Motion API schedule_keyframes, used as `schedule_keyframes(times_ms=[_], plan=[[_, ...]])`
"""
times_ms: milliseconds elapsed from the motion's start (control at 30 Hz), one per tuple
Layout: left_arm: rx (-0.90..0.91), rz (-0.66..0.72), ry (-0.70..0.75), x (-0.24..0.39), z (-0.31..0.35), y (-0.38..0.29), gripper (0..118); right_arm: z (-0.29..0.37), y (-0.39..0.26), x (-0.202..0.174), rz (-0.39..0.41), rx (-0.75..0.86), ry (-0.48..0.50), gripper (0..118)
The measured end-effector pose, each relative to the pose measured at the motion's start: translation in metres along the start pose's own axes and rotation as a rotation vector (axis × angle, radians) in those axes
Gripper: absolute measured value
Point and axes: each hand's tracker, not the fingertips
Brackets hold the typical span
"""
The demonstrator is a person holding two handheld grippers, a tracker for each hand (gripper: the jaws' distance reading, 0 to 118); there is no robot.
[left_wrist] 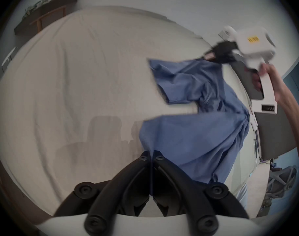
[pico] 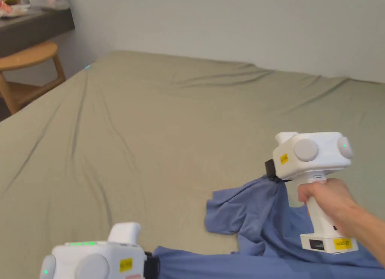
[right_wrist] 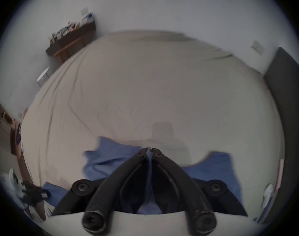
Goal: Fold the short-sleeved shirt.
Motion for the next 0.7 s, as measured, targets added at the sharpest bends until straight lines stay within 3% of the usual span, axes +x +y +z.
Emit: schedule_keyframes(times_ms=[267,400,567,700], plan=[[0.299,-0.132,0.128,0.065,0.113,0.113,0,0.255,0.011,0.122,-0.170,0.352,-0.203,2],[0.415,-0.153,0.156,0.102,0.174,0.169,0,0.338,0.017,0.176,-0.238,0.449,-0.282,2],[0.542,-0.169,0.151,0.154,0.255,0.201,0,0.427,0.013,0.202,-0.328,0.599,-0.283,2],[0.600,-0.184,0.154,0.191,0.297,0.216,0,0.464,0.016,0.193,-0.308,0.661,-0.315,2]])
